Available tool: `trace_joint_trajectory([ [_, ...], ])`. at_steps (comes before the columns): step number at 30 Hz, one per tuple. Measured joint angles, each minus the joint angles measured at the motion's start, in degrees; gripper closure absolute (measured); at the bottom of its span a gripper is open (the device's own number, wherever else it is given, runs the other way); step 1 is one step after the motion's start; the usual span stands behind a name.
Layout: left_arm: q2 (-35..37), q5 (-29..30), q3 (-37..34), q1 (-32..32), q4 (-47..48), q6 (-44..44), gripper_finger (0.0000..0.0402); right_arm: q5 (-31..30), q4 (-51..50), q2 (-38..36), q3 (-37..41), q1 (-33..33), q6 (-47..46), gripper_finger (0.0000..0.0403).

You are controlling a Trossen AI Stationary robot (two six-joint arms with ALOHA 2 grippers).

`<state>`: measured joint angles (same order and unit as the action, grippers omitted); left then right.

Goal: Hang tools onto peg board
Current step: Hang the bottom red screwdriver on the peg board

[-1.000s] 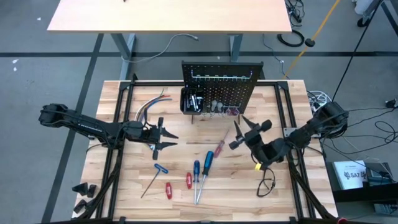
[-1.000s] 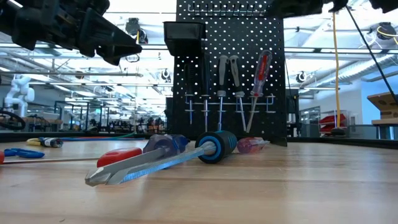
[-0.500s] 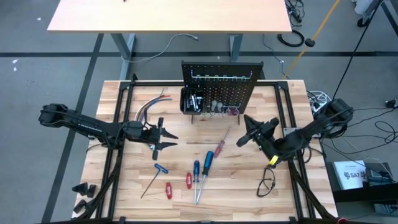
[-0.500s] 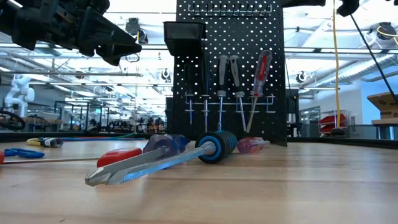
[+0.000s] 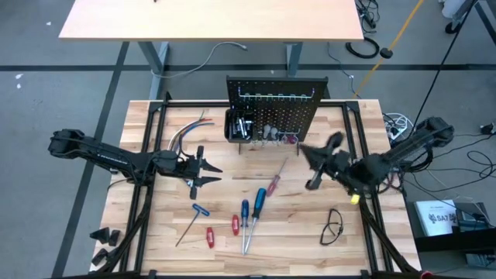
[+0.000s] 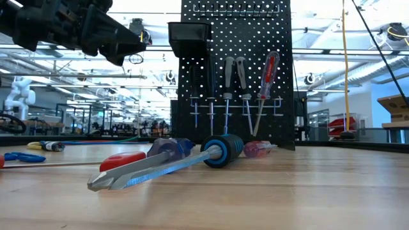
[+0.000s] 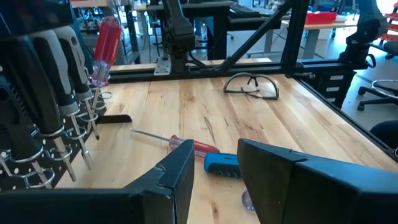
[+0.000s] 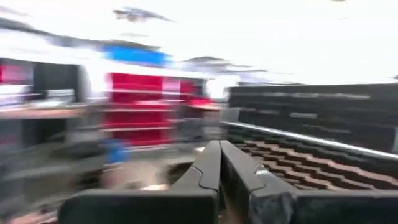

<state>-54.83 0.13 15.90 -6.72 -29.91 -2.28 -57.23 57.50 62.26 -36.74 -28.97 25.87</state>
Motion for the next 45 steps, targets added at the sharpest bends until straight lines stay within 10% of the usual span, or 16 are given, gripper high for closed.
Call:
trace_joint_trajectory([
  [9, 0.0, -0.1, 0.0, 0.0, -0.9, 0.3, 0.0272, 29.8, -66.0, -4.1, -9.8, 9.5, -40.9, 0.0403],
  [14, 0.0, -0.3, 0.0, 0.0, -0.9, 0.3, 0.0272, 25.4, -86.1, -1.6, -9.7, 12.4, -51.4, 0.0403],
  [28, 0.0, -0.4, 0.0, 0.0, -1.1, 0.3, 0.0272, 42.4, -81.5, 0.9, -9.7, 32.8, -30.7, 0.0403],
  [45, 0.0, -0.4, 0.0, 0.0, -0.4, 0.4, 0.0272, 37.7, -74.3, 0.8, -9.7, 35.0, -31.9, 0.0402],
])
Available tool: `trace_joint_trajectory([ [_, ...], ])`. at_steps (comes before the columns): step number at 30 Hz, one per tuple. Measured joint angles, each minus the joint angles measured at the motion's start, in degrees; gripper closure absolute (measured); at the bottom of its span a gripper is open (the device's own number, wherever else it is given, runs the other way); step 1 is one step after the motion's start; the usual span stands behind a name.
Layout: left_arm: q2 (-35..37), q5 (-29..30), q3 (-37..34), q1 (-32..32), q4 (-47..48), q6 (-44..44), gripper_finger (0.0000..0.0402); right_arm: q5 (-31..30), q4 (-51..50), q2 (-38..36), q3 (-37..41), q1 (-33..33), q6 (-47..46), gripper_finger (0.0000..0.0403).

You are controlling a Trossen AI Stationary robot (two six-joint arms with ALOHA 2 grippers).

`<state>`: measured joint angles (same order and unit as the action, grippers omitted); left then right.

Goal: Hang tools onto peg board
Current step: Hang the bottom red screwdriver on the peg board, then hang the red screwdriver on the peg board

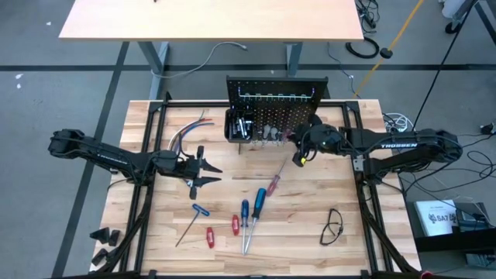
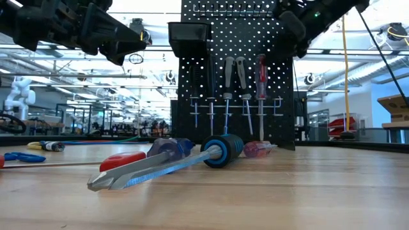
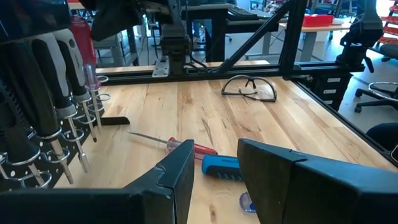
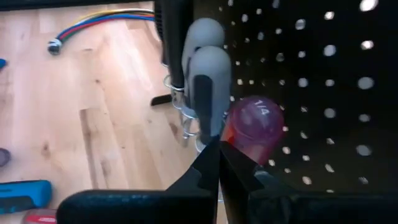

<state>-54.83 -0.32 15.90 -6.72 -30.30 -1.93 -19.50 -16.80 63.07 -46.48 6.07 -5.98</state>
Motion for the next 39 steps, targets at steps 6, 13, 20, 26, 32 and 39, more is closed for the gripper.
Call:
trace_joint_trajectory([
  [6, 0.0, -0.4, 0.0, 0.0, 0.0, 0.1, 0.0272, 0.3, -3.8, 0.0, 0.0, -2.5, -3.0, 0.0402],
  [13, 0.0, -1.2, 0.0, 0.0, -0.4, 0.2, 0.0272, 0.3, -9.4, 0.1, 0.0, -7.9, -10.8, 0.0403],
  [20, 0.0, -1.7, 0.0, 0.0, -0.2, 1.2, 0.0272, 0.4, -5.2, 6.1, 0.5, -18.3, -15.4, 0.0403],
  [26, 0.0, -1.7, 0.0, 0.0, -0.3, 1.3, 0.0272, 0.2, 1.7, 15.1, 0.5, -22.6, 0.3, 0.0401],
  [32, 0.0, -1.7, 0.0, 0.0, -0.2, 1.6, 0.0272, -1.6, 7.7, 19.8, 0.0, -23.1, 12.2, 0.0381],
  [39, 0.0, -1.7, 0.0, 0.0, 0.0, 1.6, 0.0272, -3.4, 9.2, 21.9, -0.1, -23.2, 25.5, 0.0305],
])
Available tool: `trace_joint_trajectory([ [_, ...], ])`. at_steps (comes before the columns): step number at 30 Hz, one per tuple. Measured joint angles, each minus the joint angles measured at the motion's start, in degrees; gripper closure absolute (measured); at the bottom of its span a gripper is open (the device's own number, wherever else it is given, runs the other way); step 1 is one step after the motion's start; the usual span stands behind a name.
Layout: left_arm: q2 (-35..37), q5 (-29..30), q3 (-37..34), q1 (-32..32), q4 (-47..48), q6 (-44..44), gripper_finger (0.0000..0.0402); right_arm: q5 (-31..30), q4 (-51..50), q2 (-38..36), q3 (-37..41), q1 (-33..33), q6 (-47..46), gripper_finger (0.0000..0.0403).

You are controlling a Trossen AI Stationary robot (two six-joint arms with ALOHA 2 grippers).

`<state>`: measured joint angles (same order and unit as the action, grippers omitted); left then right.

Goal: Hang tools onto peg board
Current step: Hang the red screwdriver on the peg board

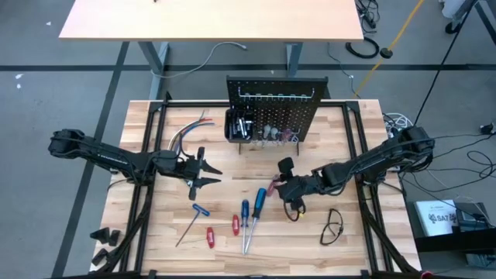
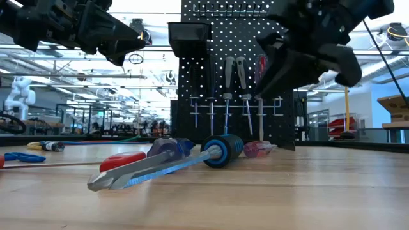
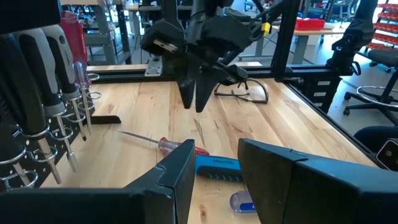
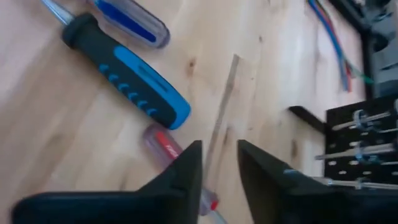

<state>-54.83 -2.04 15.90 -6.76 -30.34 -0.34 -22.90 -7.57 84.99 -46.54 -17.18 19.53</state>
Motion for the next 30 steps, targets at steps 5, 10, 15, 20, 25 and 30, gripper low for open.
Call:
trace_joint_trajectory([
  [5, 0.0, 0.0, 0.0, 0.0, 0.6, 0.0, 0.0272, -3.0, 0.1, 0.1, 0.0, -0.8, 5.4, 0.0230],
  [10, 0.0, 0.0, 0.0, 0.0, 0.8, -0.4, 0.0272, -2.2, 1.9, 0.1, 0.0, -1.0, 7.2, 0.0183],
  [15, 0.0, 0.0, 0.0, 0.0, 0.9, -0.4, 0.0272, -2.1, 9.7, 0.1, 0.0, -0.9, 7.0, 0.0173],
  [20, 0.0, 0.0, 0.0, 0.0, 0.9, -0.4, 0.0272, 1.2, 11.3, 0.1, 0.0, -0.8, 11.9, 0.0176],
  [25, 0.0, 0.0, 0.0, 0.0, 0.9, -0.4, 0.0272, 8.2, 1.4, 1.4, -4.0, 1.6, 10.5, 0.0178],
  [30, 0.0, 0.0, 0.0, 0.0, 0.9, -0.4, 0.0272, 10.1, -6.8, 3.7, -8.5, 4.0, 13.4, 0.0178],
])
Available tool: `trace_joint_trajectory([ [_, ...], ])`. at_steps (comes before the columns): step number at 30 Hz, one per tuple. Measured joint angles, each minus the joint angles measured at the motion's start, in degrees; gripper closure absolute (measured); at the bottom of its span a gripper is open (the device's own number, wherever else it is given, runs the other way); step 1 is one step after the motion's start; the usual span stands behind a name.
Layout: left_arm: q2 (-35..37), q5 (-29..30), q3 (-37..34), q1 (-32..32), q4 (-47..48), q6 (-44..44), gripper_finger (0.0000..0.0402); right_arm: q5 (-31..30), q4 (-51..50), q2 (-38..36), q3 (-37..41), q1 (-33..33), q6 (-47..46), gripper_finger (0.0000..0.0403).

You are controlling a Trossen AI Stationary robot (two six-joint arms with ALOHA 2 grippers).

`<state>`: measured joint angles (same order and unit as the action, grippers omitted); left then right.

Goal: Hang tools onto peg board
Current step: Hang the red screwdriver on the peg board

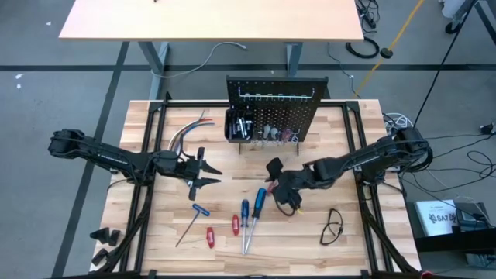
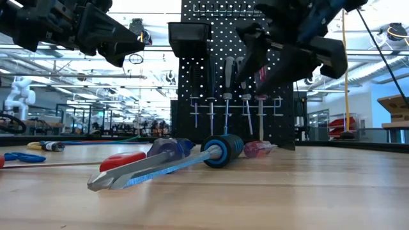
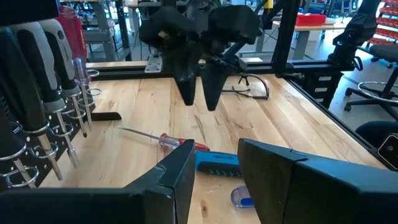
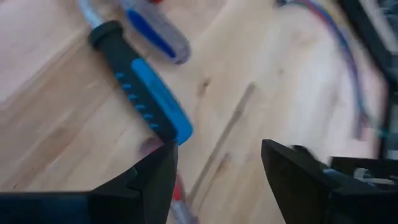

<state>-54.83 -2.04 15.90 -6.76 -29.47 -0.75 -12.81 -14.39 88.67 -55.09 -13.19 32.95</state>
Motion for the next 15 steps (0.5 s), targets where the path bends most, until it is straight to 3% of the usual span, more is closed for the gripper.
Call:
trace_joint_trajectory([
  [4, 0.0, 0.0, 0.0, 0.0, 0.0, 0.0, 0.0272, 5.4, -7.2, 3.4, -2.8, 3.2, 0.3, 0.0178],
  [15, 0.0, -0.8, 0.0, 0.0, 0.7, 0.0, 0.0272, 8.7, -20.0, 15.6, -13.1, 5.7, 5.8, 0.0179],
])
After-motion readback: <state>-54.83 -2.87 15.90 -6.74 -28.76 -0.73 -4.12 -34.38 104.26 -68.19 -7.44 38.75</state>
